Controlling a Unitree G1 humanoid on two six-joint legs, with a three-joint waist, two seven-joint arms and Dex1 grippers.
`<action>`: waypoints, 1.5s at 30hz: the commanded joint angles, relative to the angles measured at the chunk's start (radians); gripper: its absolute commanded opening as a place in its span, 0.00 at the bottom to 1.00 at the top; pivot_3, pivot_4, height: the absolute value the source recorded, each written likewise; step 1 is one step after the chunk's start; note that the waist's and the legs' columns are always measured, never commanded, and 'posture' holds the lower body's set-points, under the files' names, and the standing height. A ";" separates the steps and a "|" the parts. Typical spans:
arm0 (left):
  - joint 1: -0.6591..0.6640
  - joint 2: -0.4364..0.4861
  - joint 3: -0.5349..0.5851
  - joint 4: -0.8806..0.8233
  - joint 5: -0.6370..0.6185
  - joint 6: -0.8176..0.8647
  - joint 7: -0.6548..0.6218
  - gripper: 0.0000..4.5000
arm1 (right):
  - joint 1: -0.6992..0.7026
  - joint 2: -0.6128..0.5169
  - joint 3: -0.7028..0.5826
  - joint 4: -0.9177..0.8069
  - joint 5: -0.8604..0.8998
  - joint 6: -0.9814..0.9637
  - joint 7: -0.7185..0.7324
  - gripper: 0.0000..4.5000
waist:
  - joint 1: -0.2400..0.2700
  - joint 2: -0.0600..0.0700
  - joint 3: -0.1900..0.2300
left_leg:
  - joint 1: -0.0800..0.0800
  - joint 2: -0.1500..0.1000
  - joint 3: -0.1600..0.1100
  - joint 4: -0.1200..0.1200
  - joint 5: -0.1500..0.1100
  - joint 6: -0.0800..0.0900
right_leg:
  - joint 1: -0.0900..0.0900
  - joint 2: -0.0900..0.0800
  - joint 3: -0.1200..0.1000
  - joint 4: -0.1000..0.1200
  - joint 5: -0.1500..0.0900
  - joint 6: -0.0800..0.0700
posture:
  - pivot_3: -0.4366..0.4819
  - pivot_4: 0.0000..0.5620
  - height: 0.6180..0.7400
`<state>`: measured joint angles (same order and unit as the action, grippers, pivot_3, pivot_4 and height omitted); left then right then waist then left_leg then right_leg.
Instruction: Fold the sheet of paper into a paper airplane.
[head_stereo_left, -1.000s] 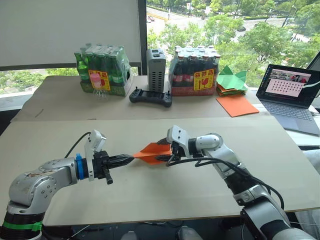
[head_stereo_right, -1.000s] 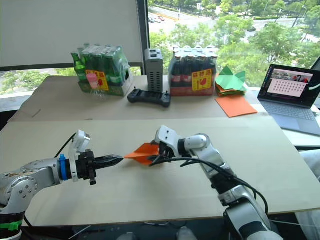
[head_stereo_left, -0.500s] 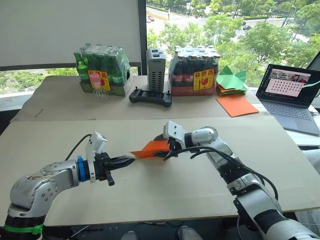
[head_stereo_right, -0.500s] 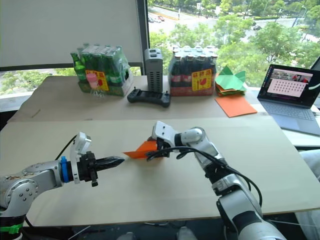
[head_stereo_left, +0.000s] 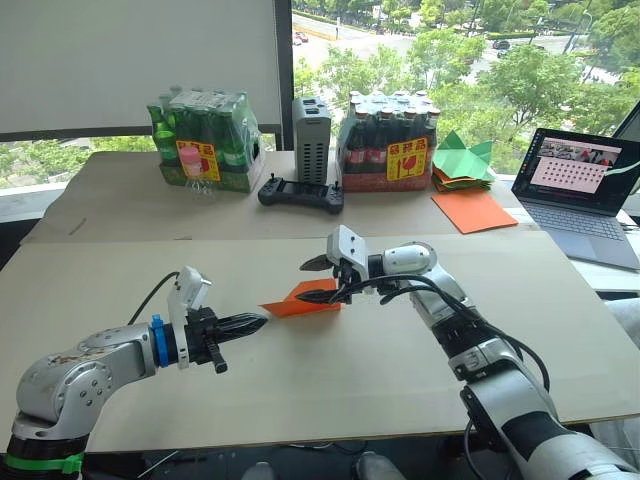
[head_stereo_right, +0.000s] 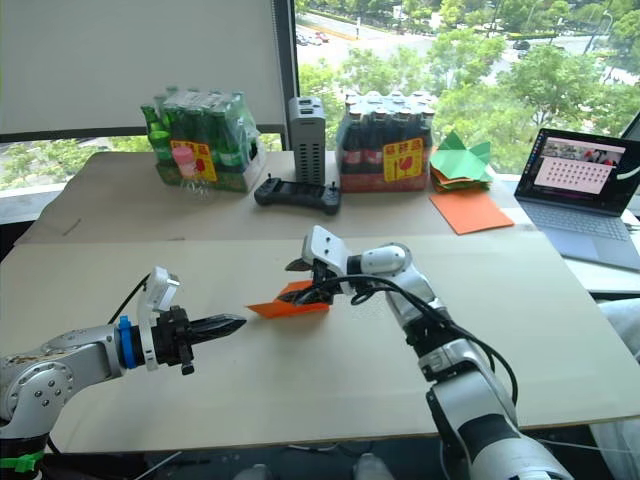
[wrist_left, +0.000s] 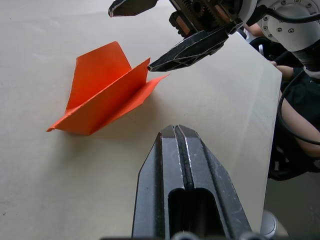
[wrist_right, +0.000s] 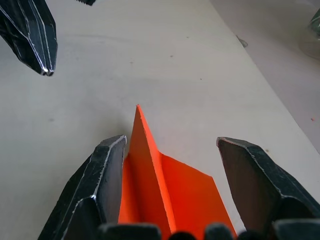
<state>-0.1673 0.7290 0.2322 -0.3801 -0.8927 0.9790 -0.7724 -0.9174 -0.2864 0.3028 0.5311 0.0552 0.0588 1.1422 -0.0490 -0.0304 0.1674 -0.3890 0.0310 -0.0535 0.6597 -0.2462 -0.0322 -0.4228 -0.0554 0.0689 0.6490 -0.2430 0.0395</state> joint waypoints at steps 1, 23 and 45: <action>-0.013 0.004 0.014 -0.026 -0.011 -0.019 0.002 0.00 | -0.037 0.006 0.008 0.043 -0.032 -0.064 -0.007 0.72 | -0.001 0.000 0.000 | 0.000 0.000 0.000 0.000 0.000 0.000 | 0.000 0.000 0.000 0.000 0.000 0.000 | 0.48 0.27 1.00; 0.020 0.025 0.047 -0.045 -0.032 -0.015 0.014 0.00 | -0.097 0.041 0.038 0.257 -0.135 -0.228 0.026 0.72 | -0.020 0.000 0.000 | 0.000 0.000 0.000 0.000 0.000 0.000 | 0.000 0.000 0.000 0.000 0.000 0.000 | 0.48 0.27 1.00; 0.029 0.022 0.060 -0.057 -0.043 -0.008 0.030 0.00 | -0.118 0.075 0.061 0.375 -0.214 -0.294 0.034 0.38 | -0.021 0.000 0.000 | 0.000 0.000 0.000 0.000 0.000 0.000 | 0.000 0.000 0.000 0.000 0.000 0.000 | 0.48 0.27 1.00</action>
<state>-0.1406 0.7424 0.2584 -0.4021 -0.9105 0.9789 -0.7448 -1.0057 -0.2162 0.3709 0.9071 -0.1590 -0.2132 1.1765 -0.0701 -0.0302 0.1675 -0.3889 0.0311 -0.0539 0.6597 -0.2462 -0.0323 -0.4228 -0.0555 0.0689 0.6495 -0.2428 0.0392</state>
